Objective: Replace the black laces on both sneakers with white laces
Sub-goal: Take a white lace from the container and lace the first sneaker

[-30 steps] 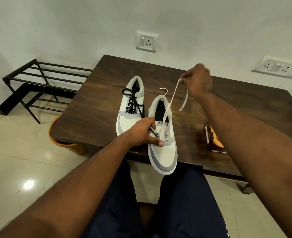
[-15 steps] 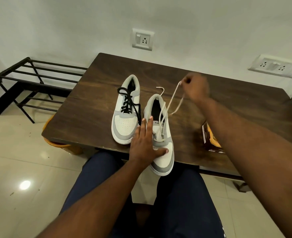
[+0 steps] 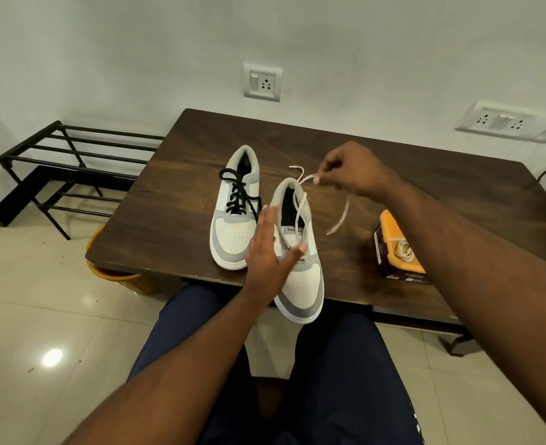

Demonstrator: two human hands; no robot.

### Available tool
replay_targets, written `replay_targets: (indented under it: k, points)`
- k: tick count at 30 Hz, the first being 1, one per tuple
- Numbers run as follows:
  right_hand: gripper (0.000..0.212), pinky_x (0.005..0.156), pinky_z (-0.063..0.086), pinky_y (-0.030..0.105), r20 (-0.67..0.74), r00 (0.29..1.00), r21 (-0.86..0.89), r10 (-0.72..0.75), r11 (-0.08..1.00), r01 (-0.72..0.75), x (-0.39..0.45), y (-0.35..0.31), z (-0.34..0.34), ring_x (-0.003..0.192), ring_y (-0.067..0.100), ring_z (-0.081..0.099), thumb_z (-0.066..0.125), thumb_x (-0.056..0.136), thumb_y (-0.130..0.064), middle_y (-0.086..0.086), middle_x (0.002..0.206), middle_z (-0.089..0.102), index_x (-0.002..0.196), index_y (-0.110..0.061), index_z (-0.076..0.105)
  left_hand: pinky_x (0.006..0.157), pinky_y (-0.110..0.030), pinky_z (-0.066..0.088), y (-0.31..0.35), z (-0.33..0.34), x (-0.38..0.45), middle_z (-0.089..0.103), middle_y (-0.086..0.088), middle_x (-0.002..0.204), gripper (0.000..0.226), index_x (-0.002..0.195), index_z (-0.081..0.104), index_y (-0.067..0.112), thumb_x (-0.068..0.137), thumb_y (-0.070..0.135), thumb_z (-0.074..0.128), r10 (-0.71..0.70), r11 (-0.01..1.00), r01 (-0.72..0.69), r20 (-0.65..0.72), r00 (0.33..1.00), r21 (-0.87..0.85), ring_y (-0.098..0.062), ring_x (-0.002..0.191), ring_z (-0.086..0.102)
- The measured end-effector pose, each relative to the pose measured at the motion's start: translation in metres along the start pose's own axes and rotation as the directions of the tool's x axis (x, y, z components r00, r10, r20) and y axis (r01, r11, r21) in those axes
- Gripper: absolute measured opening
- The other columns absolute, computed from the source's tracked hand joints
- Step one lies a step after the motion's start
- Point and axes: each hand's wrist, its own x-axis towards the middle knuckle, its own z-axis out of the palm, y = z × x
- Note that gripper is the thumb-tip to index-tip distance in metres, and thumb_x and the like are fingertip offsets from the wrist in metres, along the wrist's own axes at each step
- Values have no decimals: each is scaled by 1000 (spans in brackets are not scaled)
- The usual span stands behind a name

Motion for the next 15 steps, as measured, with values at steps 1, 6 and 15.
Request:
replay_targets:
  k: [1,6,15]
  points:
    - [8,55,45,19,88,996,17,-19,1000,17,-8,-4,3,55,4,53,76,79,-15,-4,65,64,77,-8,72,91,-38,53,11,-4,3,44,-5,148,67,148,32,35,90,30,67,-20,975,17,-12,1000,-223,-10,109,60]
    - [11,51,44,20,247,968,99,-43,995,19,-25,-5,19,58,9,53,78,78,-14,7,72,68,78,-5,72,73,-26,54,34,-27,25,71,0,88,18,112,68,13,95,12,61,-56,941,125,218,974,-314,-12,79,65]
    - [8,52,42,21,359,929,301,91,931,-207,-57,43,10,57,14,47,74,80,-17,4,64,61,82,-9,75,48,-22,24,9,-77,-20,38,2,49,37,46,51,21,81,13,60,-296,875,349,201,934,-336,-10,46,30]
